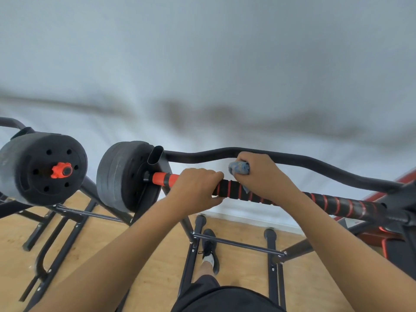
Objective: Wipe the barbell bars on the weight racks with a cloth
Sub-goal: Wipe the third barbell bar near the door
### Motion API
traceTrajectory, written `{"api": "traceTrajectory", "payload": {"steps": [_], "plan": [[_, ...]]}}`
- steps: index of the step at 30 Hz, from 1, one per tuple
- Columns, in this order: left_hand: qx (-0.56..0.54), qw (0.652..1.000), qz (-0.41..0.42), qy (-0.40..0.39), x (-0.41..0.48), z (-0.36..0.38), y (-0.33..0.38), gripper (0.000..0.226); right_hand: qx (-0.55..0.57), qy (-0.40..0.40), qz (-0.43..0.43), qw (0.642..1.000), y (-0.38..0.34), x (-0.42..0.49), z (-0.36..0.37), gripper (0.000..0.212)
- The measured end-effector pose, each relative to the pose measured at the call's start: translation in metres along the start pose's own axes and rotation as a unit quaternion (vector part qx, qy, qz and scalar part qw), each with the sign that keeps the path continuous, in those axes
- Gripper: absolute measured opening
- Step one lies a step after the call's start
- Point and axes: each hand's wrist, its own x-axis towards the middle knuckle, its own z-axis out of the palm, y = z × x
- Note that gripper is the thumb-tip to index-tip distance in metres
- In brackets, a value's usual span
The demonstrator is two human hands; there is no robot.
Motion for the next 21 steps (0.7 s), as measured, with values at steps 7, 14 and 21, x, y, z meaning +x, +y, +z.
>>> {"api": "traceTrajectory", "payload": {"steps": [7, 14, 21], "plan": [[0.009, 0.997, -0.067, -0.042, 0.012, 0.005, 0.005, 0.018, -0.134, 0.007, -0.063, 0.989, -0.004, -0.017, 0.027, 0.02], [-0.137, 0.965, -0.027, -0.224, 0.036, -0.004, -0.013, 0.025, -0.164, 0.019, -0.149, 0.975, -0.002, -0.047, 0.034, 0.033], [-0.174, 0.972, -0.01, -0.157, 0.025, -0.008, -0.016, 0.026, 0.041, 0.058, -0.061, 0.996, 0.015, -0.039, -0.007, 0.006]]}}
